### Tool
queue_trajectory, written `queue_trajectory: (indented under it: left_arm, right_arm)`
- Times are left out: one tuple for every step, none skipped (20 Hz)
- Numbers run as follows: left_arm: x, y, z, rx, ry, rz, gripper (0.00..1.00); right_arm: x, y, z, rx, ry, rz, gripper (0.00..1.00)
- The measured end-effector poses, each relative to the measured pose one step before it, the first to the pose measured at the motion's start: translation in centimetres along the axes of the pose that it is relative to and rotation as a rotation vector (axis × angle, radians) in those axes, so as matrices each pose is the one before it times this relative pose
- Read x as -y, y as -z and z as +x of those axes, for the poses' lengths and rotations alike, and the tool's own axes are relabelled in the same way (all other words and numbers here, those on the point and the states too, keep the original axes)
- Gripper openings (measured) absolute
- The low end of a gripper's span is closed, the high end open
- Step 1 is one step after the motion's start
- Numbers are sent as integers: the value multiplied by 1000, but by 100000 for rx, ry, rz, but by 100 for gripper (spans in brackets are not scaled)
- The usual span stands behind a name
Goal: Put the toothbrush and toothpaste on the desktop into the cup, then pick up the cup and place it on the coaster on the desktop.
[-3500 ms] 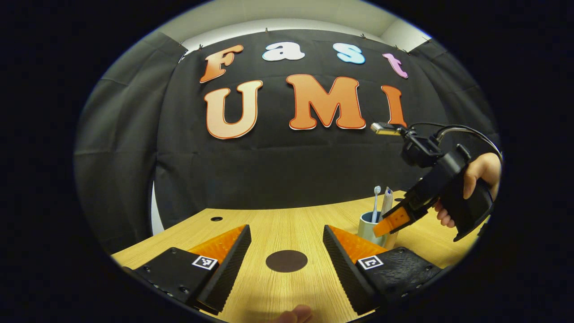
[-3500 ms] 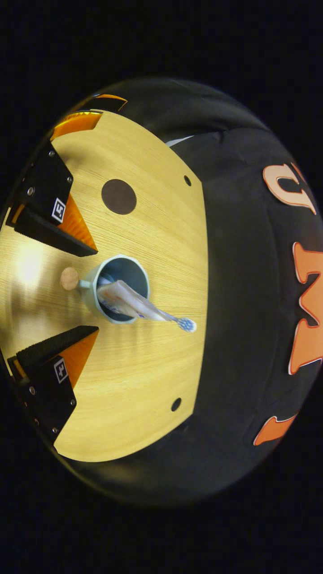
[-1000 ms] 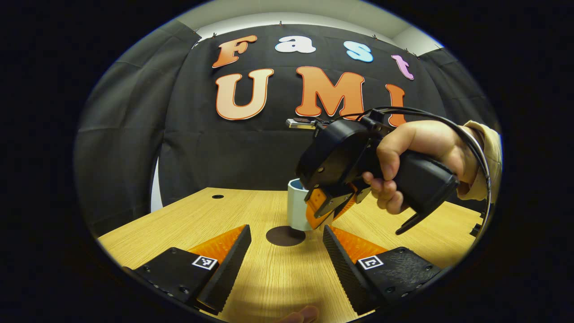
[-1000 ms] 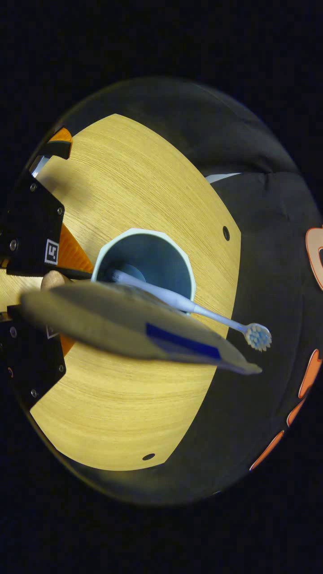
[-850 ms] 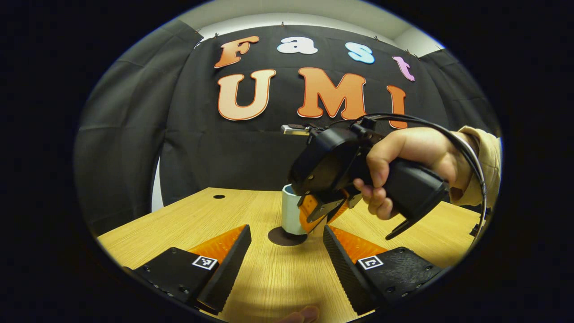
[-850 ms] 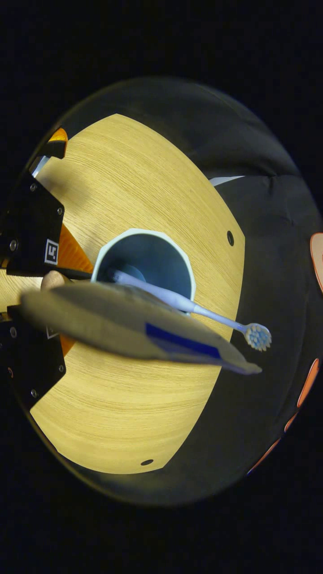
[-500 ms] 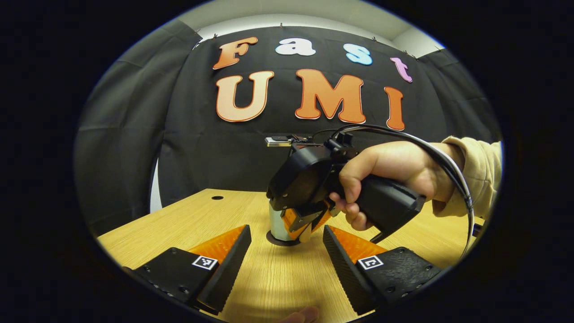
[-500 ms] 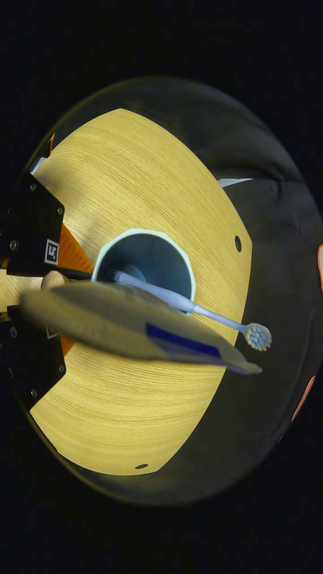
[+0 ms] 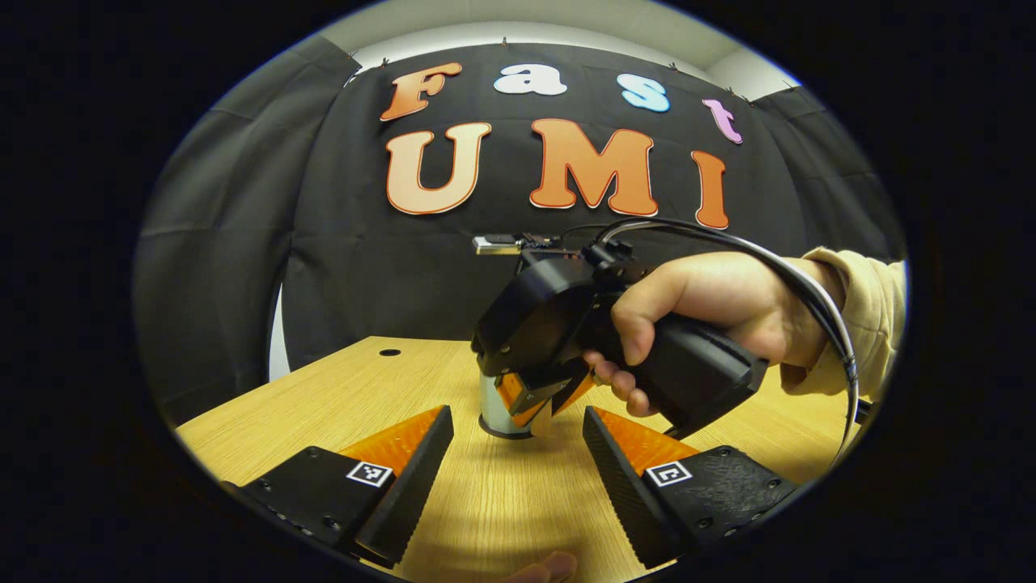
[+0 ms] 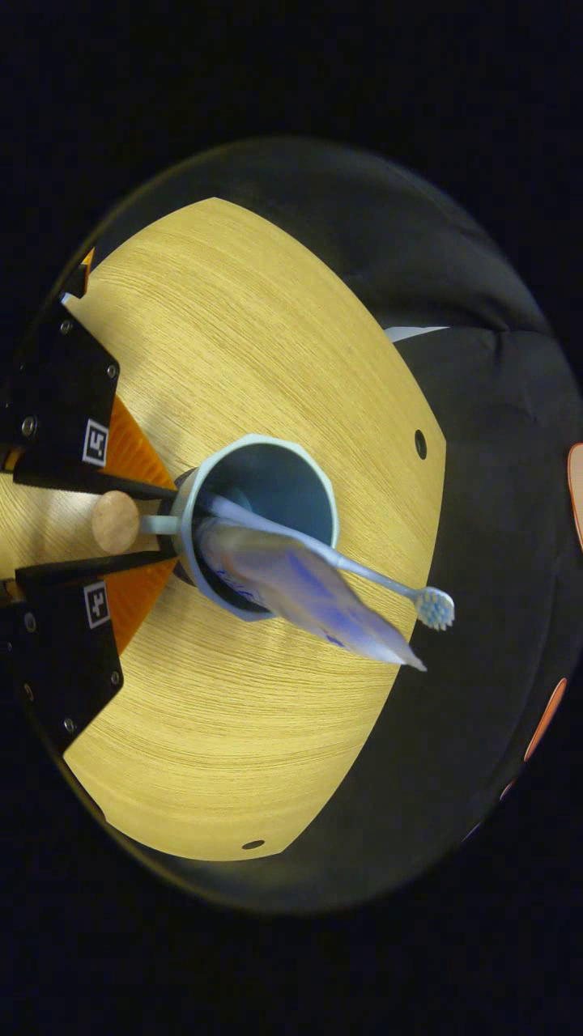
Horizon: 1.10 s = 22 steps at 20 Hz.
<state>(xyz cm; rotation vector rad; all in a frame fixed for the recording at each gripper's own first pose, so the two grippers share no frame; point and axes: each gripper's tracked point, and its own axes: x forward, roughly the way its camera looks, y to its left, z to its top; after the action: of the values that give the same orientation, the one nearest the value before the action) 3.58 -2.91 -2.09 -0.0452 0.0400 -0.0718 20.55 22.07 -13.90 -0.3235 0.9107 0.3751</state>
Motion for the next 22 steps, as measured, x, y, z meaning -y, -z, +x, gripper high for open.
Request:
queue_trajectory:
  left_arm:
    - [-110, 219, -13, -331, -452, -151, 98]
    - [-65, -17, 40, -380, -477, 355, 98]
    - [-162, -5, 17, -183, -606, 426, 98]
    - [-52, -93, 24, -25, -478, 120, 98]
    - [59, 27, 19, -264, -276, 166, 98]
    - [78, -71, 5, -155, 115, 515, 98]
    - [16, -108, 89, -167, 52, 479, 98]
    - [-14, -174, -42, 98, -448, 421, 98]
    - [41, -97, 61, 229, -252, 372, 98]
    - [173, -187, 60, 232, 24, 537, 98]
    - [121, -137, 43, 336, -71, 751, 98]
    - [77, -233, 144, 216, -126, 407, 98]
    - [134, -98, 34, 210, -1, 67, 98]
    - [299, -117, 75, -188, -42, 30, 97]
    - [223, -82, -38, -338, -159, 541, 97]
    - [-258, -132, -102, 470, -1399, 530, 97]
    - [39, -335, 17, 795, -638, -460, 97]
    - [453, -122, 137, 138, 139, -471, 97]
    - [289, -288, -29, 349, -165, 252, 97]
    - [20, -248, -89, 853, -468, 845, 97]
    - [96, -354, -14, 982, -99, 1032, 97]
    - [181, -230, 72, 825, 12, 738, 97]
  right_arm:
    - [321, -417, -211, 2819, -625, 1196, 42]
    - [46, -427, -283, 2473, -79, 1243, 53]
    - [-150, -301, -508, 2194, -1355, 1524, 55]
    - [-268, -464, -728, 2339, -1937, 1179, 64]
    - [-94, -571, -1079, 2451, -1514, 914, 71]
    - [179, -604, -957, 3309, -1188, 962, 85]
    - [290, -491, -946, 3152, -346, 883, 90]
    - [373, -416, -976, 3281, -108, 817, 95]
    - [432, -412, -1042, 3631, -578, 712, 96]
    - [622, -498, -1270, 3490, 170, 417, 97]
    - [515, -529, -1349, 3724, -552, 182, 97]
    - [658, -564, -1296, 4317, -13, 122, 97]
    - [910, -674, -1392, 5041, 1411, 181, 97]
    - [1219, -871, -1691, 4771, 2213, 46, 97]
    - [1433, -715, -1642, 3988, 2580, -153, 97]
    - [1338, -463, -1573, 4012, 2145, -358, 97]
    - [944, -445, -1405, 3577, 2261, -987, 97]
    - [1464, -243, -1488, 4280, 3366, 278, 97]
    - [1519, -464, -1459, 4203, 3266, 976, 97]
    - [1399, -114, -1385, 3236, 2813, 773, 96]
    - [1200, 173, -1302, 2604, 2273, 319, 96]
    - [1169, 376, -1183, 2387, 2119, 98, 97]
